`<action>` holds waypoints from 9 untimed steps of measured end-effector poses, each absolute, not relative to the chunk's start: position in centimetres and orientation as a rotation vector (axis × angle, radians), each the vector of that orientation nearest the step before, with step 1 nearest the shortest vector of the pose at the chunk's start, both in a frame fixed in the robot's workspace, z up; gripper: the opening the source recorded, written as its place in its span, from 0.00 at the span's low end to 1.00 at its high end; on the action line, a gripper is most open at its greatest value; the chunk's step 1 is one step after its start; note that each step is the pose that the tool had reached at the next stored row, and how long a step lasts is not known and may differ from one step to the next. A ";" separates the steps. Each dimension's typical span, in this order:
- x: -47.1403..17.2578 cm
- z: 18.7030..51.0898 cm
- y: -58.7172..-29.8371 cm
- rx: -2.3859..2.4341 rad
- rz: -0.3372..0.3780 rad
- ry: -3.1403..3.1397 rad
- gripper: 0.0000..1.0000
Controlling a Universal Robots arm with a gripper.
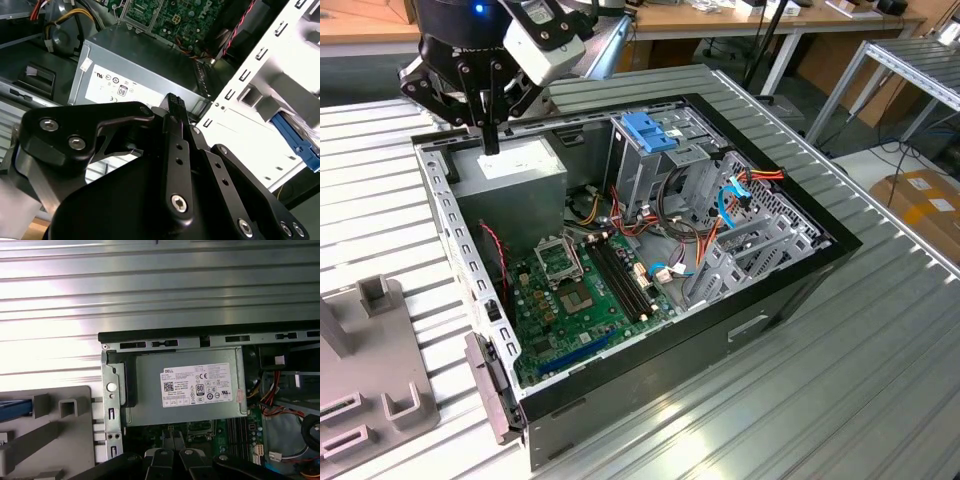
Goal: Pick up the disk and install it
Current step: 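Reach for the disk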
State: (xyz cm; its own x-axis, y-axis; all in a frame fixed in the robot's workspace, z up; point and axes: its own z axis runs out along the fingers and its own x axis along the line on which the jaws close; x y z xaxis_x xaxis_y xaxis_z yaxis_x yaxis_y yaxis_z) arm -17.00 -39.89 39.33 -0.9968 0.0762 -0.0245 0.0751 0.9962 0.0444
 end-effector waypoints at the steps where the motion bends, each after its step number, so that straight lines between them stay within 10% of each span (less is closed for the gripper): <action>1: -17.2 39.3 -39.9 0.118 0.068 3.113 0.11; 9: -18.3 39.3 -39.9 0.118 0.068 3.113 0.11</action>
